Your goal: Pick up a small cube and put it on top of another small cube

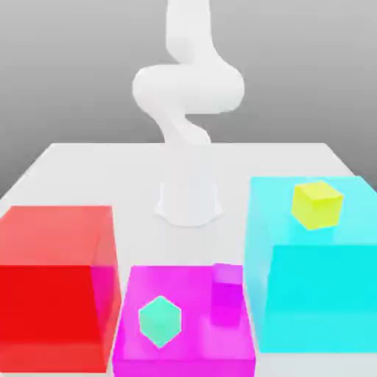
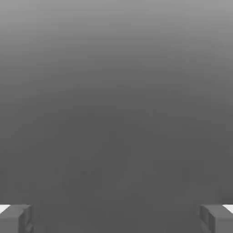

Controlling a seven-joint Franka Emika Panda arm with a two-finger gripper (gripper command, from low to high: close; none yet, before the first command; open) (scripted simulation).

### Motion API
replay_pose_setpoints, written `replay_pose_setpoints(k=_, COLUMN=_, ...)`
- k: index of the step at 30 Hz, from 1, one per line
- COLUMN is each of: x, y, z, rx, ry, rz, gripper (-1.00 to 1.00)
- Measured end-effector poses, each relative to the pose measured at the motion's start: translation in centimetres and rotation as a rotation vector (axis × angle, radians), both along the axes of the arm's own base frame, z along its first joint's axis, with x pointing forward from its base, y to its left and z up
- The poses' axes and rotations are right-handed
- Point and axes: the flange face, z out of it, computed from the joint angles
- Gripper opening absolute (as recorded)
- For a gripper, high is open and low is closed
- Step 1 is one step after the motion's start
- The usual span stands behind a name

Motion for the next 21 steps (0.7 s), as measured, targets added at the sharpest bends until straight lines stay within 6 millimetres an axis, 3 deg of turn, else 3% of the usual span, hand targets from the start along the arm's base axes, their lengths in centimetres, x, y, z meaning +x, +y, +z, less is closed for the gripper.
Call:
replay_pose_setpoints(k=6, x=4.6, y=-6.5, z=-6.8, rx=0.166, ry=0.09, rz=-0.331, gripper=0.0)
replay_pose_setpoints(k=11, x=6.5, y=-12.8, z=-13.7, rx=0.326, ry=0.151, rz=-0.63, gripper=0.0)
replay_pose_setpoints(k=16, x=6.5, y=-19.2, z=-21.0, rx=0.478, ry=0.197, rz=-0.941, gripper=0.0)
replay_pose_setpoints(k=21, x=4.5, y=-25.0, z=-28.4, rx=0.62, ry=0.226, rz=-1.264, gripper=0.0)
